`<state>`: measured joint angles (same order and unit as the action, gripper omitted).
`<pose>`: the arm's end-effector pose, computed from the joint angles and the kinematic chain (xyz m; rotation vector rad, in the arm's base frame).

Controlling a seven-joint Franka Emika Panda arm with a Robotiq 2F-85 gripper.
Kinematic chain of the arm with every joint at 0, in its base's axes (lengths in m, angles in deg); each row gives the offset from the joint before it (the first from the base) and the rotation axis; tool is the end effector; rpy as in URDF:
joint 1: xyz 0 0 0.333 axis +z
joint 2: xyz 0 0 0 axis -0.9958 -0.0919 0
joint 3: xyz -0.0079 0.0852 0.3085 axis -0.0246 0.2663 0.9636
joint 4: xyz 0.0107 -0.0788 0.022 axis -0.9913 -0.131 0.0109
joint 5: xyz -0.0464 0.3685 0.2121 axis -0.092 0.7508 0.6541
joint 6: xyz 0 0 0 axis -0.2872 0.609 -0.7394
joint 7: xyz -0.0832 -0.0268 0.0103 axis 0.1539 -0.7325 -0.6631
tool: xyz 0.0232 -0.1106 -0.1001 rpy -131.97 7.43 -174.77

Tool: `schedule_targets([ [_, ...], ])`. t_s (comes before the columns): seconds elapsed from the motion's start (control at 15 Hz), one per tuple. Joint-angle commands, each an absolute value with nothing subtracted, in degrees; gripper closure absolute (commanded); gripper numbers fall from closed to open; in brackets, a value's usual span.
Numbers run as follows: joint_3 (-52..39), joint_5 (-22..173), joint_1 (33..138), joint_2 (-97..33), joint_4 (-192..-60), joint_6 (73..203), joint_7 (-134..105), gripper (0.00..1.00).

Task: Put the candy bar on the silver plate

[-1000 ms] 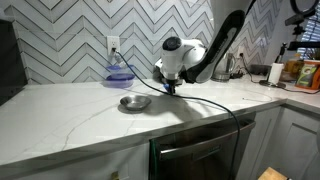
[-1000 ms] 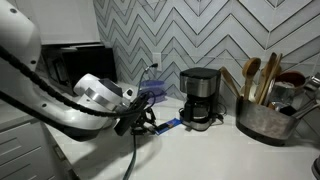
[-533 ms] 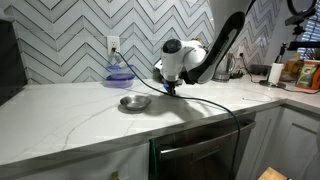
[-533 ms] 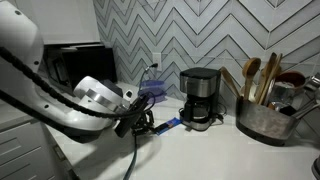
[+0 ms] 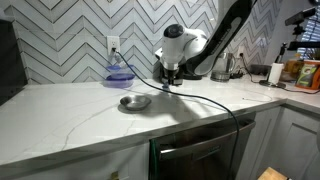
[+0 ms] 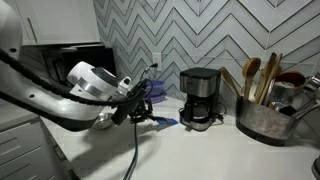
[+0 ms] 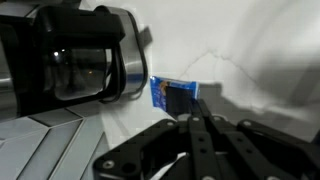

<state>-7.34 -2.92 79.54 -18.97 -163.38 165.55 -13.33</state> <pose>0.5894 -0.0692 0.3073 2.0659 1.1489 0.4422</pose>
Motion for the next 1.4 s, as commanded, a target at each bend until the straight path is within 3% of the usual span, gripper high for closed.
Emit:
schedule_targets([
  [0.0, -6.78, 0.61, 79.89, -11.54, -167.07, 164.39, -16.66, 1.0],
  [0.73, -2.82, 0.47, 83.14, 5.13, -172.79, 167.47, -16.74, 1.0],
  [1.33, 0.9, -0.6, 87.82, 6.47, -173.73, 172.02, -15.68, 0.99],
])
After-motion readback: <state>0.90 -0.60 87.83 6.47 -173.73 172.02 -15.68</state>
